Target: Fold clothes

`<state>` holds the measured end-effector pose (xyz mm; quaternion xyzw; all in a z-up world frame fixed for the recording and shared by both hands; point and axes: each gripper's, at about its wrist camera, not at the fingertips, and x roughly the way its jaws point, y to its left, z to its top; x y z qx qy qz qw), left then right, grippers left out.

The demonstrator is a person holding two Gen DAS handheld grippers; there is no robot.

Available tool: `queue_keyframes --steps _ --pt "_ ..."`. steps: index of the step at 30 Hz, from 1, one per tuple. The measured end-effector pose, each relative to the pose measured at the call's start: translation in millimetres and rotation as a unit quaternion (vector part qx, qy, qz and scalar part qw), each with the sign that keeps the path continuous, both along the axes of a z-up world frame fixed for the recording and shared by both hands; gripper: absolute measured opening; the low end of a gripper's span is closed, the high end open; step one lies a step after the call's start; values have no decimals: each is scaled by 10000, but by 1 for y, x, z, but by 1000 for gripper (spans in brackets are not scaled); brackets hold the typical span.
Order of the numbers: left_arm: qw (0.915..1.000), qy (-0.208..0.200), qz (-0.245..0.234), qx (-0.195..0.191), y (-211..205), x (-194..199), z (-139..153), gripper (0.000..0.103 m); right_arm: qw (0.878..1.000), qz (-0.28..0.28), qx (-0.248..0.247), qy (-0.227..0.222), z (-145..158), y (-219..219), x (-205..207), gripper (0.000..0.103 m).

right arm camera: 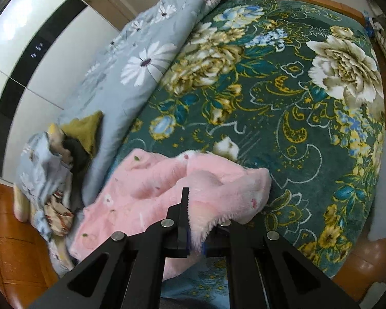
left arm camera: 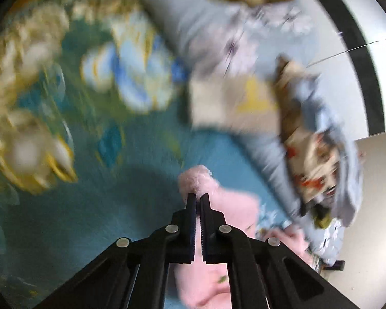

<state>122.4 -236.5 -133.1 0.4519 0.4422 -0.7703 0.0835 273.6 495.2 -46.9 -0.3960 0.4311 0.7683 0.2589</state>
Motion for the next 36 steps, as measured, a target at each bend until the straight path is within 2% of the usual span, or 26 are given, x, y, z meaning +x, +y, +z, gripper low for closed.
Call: queue_keyframes --steps 3,4,7,10,14,18,20,21,23,24,25,27,31,33,36 --pt "9993 329 159 -47 -21 26 48 3 9994 139 125 297 18 -5 7 5" --pt "9996 247 142 -82 -22 25 46 3 9987 212 232 400 27 -9 12 5" --pt "9998 -95 54 -186 -23 16 31 3 9961 329 423 698 48 -18 36 5" --pt "9986 -438 -35 -291 -23 8 15 3 9955 324 501 731 55 -15 48 5" --pt "9950 -894 -153 -429 -24 -3 -6 3 9970 386 319 588 41 -7 23 5" --pt "9889 -1348 -270 -567 -25 -15 -27 3 9981 446 341 246 23 -10 -2 5" --pt "9876 -1379 -433 -607 -17 -30 -47 4 9986 402 301 138 14 -10 -7 5" --pt "9873 -1405 -521 -531 -14 -34 -54 6 9989 373 278 86 11 -9 -8 5" --pt "9910 -1175 -610 -191 -16 -29 -55 7 9992 315 265 -10 5 -8 -5 5" --pt "9927 -1029 -624 -86 -19 -24 -53 13 9992 293 270 -38 2 -7 -3 5" --pt "9941 -905 -605 -21 -25 -14 -48 28 9993 254 249 -79 -3 -5 2 5" --pt "9961 -779 -417 -37 -38 14 -41 47 9995 167 192 -167 -10 -2 8 5" --pt "9941 -1051 241 -71 -66 90 -54 49 9997 -16 41 -244 -25 3 24 5" --pt "9912 -1224 401 311 -71 119 -75 50 9995 -16 10 -315 -32 4 28 5" --pt "9907 -1137 400 634 -64 132 -95 48 9992 29 -39 -409 -38 4 29 5"
